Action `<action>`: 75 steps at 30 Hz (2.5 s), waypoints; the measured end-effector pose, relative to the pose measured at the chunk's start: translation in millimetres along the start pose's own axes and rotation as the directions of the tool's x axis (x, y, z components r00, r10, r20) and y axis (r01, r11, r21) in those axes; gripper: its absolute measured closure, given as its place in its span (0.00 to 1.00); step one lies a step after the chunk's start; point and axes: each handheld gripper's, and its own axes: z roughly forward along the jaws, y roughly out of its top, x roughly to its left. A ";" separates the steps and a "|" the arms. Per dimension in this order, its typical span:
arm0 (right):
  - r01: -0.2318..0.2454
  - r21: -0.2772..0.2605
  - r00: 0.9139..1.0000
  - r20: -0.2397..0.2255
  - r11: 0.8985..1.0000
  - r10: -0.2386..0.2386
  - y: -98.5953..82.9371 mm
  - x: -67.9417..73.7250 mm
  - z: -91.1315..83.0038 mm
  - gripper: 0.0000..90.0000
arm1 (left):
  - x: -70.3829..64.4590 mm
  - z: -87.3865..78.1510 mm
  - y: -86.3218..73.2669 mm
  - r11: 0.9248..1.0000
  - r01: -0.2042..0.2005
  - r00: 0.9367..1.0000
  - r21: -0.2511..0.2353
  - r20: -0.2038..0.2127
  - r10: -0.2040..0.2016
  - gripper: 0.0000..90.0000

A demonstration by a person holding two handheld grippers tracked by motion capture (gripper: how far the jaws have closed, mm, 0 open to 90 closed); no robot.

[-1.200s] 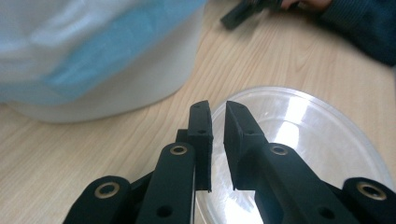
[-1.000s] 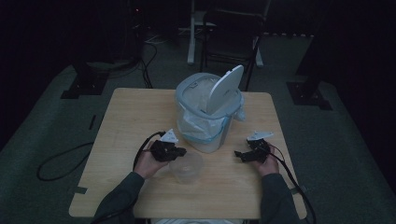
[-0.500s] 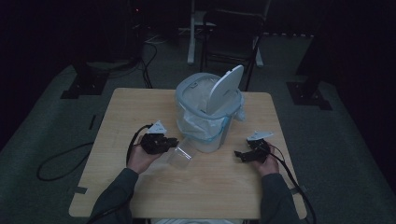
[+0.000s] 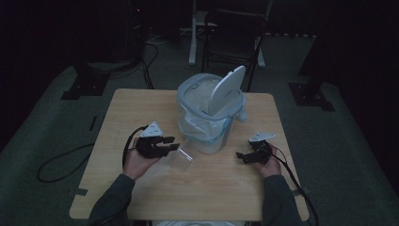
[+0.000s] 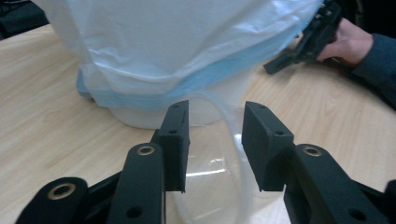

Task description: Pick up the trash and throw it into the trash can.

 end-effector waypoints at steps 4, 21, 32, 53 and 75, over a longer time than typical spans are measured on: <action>0.001 0.000 1.000 0.000 1.000 -0.001 0.0 0.0 0.0 0.13 | -10.4 2.9 -11.7 0.999 -0.006 1.000 0.032 0.003 0.006 0.69; 0.001 0.000 1.000 0.000 1.000 -0.001 0.0 0.0 0.0 0.13 | -8.9 11.9 -35.5 0.996 -0.004 1.000 0.087 -0.023 0.006 0.90; 0.000 -0.001 1.000 0.001 1.000 0.000 0.0 0.0 0.1 0.13 | -7.6 3.4 -36.9 0.997 0.008 1.000 0.073 -0.029 -0.005 0.93; 0.000 0.000 1.000 0.001 1.000 0.000 0.0 0.1 0.0 0.13 | 11.5 -26.7 -41.4 0.997 0.070 0.990 0.031 -0.123 -0.066 0.93; 0.000 0.000 1.000 0.002 1.000 0.000 0.0 0.1 -0.1 0.13 | 40.5 -52.4 -28.6 0.994 0.101 0.973 -0.032 -0.205 -0.105 0.93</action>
